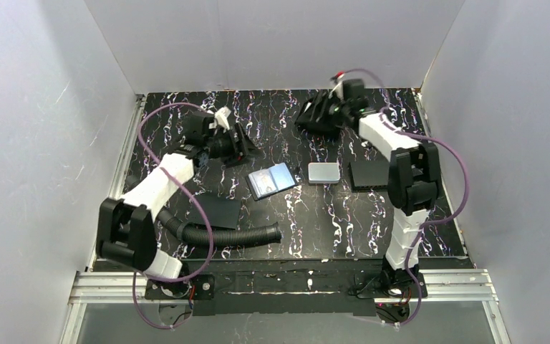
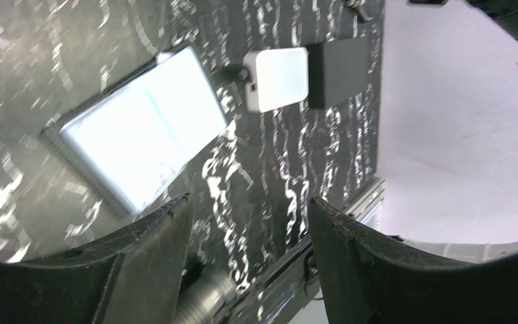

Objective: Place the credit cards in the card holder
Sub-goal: Pick up the credit card from the storage box.

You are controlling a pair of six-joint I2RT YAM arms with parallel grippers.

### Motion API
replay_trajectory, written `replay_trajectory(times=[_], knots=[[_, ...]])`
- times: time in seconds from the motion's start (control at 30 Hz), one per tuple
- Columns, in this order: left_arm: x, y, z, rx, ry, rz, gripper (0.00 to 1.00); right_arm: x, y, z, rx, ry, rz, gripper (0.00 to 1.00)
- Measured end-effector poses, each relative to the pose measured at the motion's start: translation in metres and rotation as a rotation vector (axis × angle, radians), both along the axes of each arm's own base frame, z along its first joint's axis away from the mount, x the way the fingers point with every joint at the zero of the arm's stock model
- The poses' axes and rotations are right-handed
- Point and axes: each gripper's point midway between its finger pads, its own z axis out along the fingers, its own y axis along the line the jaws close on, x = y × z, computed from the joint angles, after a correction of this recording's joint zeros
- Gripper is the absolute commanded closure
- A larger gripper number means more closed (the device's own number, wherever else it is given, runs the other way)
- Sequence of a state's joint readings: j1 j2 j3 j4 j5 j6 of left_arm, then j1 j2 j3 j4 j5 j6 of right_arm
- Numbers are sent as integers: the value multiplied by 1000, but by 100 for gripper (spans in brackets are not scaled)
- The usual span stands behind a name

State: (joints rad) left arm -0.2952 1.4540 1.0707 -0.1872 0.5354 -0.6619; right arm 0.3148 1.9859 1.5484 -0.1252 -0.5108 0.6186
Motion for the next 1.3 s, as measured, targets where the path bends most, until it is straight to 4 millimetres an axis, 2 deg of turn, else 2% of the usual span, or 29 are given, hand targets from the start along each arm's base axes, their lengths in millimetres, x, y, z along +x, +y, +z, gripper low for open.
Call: replay_trajectory(times=[0.1, 0.13, 0.27, 0.4, 0.53, 0.63, 0.83, 1.03, 1.3], knots=[[24, -24, 0, -44, -15, -12, 39, 50, -41, 40, -3, -112, -159, 31], [29, -29, 1, -53, -21, -17, 39, 58, -48, 47, -2, -128, -185, 31], [38, -46, 9, -74, -46, -36, 39, 81, -53, 54, -11, -148, -245, 28], [39, -53, 22, -88, -75, -53, 39, 103, -49, 34, -32, -131, -262, 20], [38, -54, 22, -84, -75, -59, 38, 108, -50, -1, -77, -65, -285, 15], [35, -52, 18, -69, -65, -65, 38, 114, -52, -16, -100, -35, -299, 14], [29, -51, 16, -58, -53, -88, 36, 127, -54, -26, -125, -35, -320, 13], [21, -49, 28, -62, -77, -111, 36, 134, -53, -31, -127, -41, -325, 13], [16, -48, 36, -57, -98, -124, 36, 140, -52, -61, -137, 1, -326, 16]])
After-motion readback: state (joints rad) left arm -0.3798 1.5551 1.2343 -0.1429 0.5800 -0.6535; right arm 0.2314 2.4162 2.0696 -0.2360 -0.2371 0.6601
